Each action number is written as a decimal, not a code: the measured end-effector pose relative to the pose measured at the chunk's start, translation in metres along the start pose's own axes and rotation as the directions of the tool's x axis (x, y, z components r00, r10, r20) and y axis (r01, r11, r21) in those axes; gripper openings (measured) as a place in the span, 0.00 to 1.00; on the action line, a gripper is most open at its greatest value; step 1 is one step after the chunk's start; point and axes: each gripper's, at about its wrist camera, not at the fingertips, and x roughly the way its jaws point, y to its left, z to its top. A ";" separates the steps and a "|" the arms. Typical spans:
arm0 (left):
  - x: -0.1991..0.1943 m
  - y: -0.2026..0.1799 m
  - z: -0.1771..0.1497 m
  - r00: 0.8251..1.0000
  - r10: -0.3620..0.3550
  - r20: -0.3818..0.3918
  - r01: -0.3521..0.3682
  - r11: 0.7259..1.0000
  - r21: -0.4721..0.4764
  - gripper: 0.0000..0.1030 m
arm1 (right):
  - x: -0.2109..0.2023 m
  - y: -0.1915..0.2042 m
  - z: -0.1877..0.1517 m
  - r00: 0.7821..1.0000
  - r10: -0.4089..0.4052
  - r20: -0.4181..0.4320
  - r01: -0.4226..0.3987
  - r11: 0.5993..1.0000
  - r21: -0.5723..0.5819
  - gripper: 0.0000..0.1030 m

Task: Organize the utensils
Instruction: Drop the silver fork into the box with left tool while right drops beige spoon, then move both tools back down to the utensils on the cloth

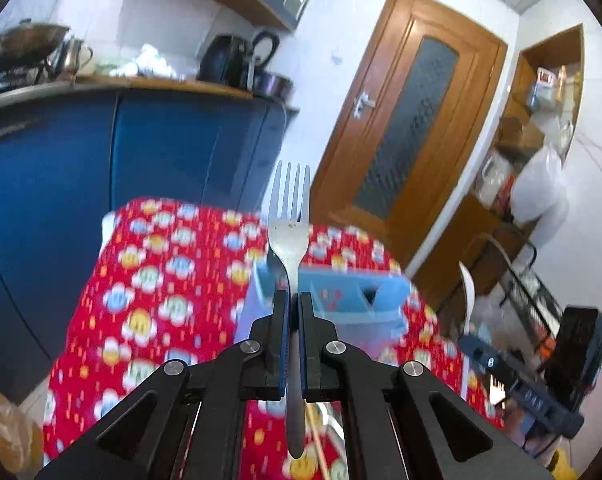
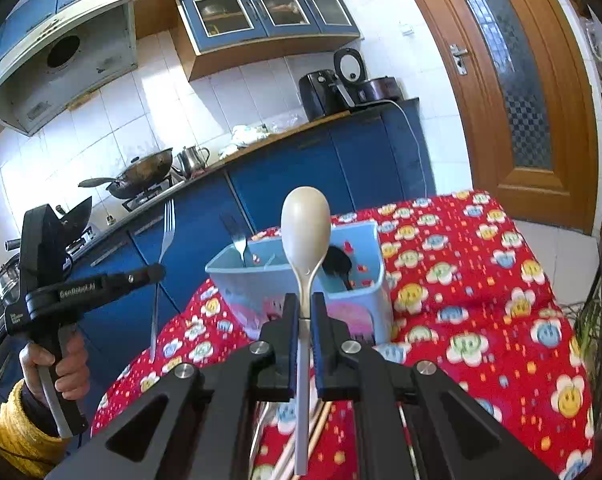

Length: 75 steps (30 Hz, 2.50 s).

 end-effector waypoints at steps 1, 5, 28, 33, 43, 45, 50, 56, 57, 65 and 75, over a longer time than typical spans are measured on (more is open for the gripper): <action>0.001 -0.001 0.004 1.000 0.003 0.023 -0.003 1.000 0.004 0.04 | 0.003 0.001 0.005 1.000 0.001 0.012 -0.001 1.000 -0.004 0.08; 0.008 -0.006 0.020 0.995 0.026 0.093 -0.029 0.999 0.023 0.04 | 0.013 0.001 0.018 0.999 -0.002 0.040 0.003 1.000 -0.019 0.08; 0.071 -0.017 0.006 0.951 0.143 0.273 -0.167 0.984 0.068 0.04 | 0.095 -0.018 0.046 0.982 -0.051 0.182 0.076 0.989 -0.131 0.08; 0.069 -0.022 -0.002 0.946 0.136 0.294 -0.172 0.980 0.098 0.04 | 0.100 -0.019 0.038 0.985 -0.065 0.157 0.089 0.984 -0.154 0.08; 0.072 -0.023 -0.015 0.960 0.123 0.250 -0.156 0.981 0.115 0.04 | 0.099 -0.018 0.033 0.989 -0.075 0.129 0.095 0.983 -0.158 0.08; 0.073 -0.024 -0.018 0.962 0.126 0.244 -0.159 0.980 0.119 0.04 | 0.098 -0.018 0.033 0.990 -0.065 0.122 0.083 0.986 -0.147 0.11; 0.072 -0.024 -0.020 0.965 0.123 0.232 -0.153 0.982 0.112 0.20 | 0.094 -0.018 0.034 0.990 -0.050 0.130 0.068 0.988 -0.140 0.26; 0.066 -0.025 -0.021 0.967 0.125 0.223 -0.153 0.982 0.112 0.36 | 0.091 -0.015 0.035 0.990 -0.042 0.138 0.061 0.989 -0.137 0.35; 0.065 -0.025 -0.021 0.968 0.128 0.215 -0.154 0.982 0.113 0.37 | 0.091 -0.014 0.035 0.990 -0.042 0.137 0.061 0.989 -0.137 0.35; 0.050 -0.027 -0.021 0.977 0.138 0.162 -0.158 0.980 0.119 0.39 | 0.084 -0.006 0.036 0.991 -0.060 0.123 0.077 0.987 -0.143 0.36; 0.022 -0.031 -0.038 0.986 0.154 0.062 -0.161 0.979 0.127 0.42 | 0.046 0.014 0.023 0.992 -0.102 0.073 0.113 0.980 -0.166 0.38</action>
